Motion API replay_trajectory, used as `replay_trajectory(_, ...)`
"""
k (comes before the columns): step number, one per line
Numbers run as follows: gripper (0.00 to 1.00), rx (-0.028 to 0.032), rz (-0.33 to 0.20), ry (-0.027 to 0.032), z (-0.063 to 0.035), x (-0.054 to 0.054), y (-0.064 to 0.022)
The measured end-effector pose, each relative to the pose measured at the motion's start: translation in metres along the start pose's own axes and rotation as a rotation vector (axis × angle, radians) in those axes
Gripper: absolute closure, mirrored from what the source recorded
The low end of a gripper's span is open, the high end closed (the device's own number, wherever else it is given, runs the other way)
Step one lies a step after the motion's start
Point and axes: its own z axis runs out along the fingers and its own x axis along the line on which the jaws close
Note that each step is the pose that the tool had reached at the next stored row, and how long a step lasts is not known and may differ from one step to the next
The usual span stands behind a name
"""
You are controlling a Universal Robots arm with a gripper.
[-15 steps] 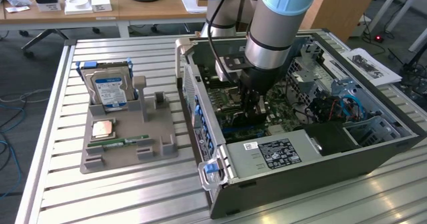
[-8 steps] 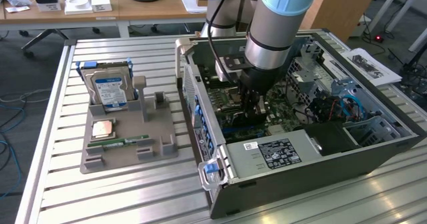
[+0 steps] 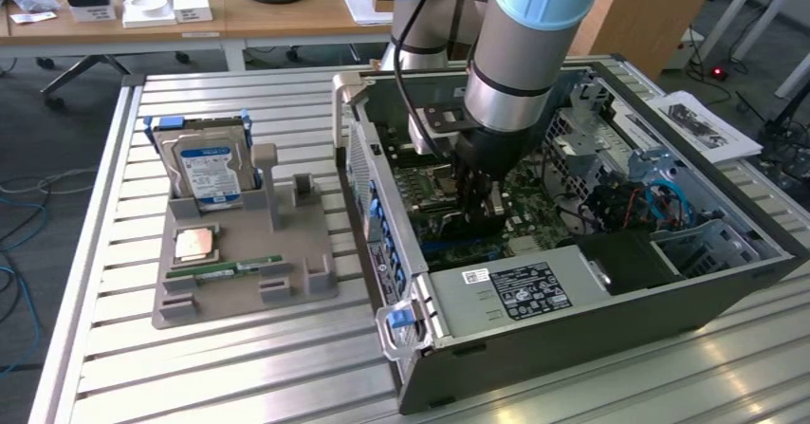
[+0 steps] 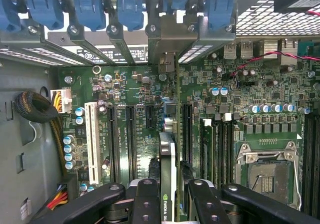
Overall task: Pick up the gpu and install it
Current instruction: 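Insert the gpu into the slot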
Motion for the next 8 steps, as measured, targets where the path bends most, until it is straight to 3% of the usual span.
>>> replay_trajectory(8, 0.74, 0.0001, 0.0, -0.0003, 0.0008, 0.0, 0.0001)
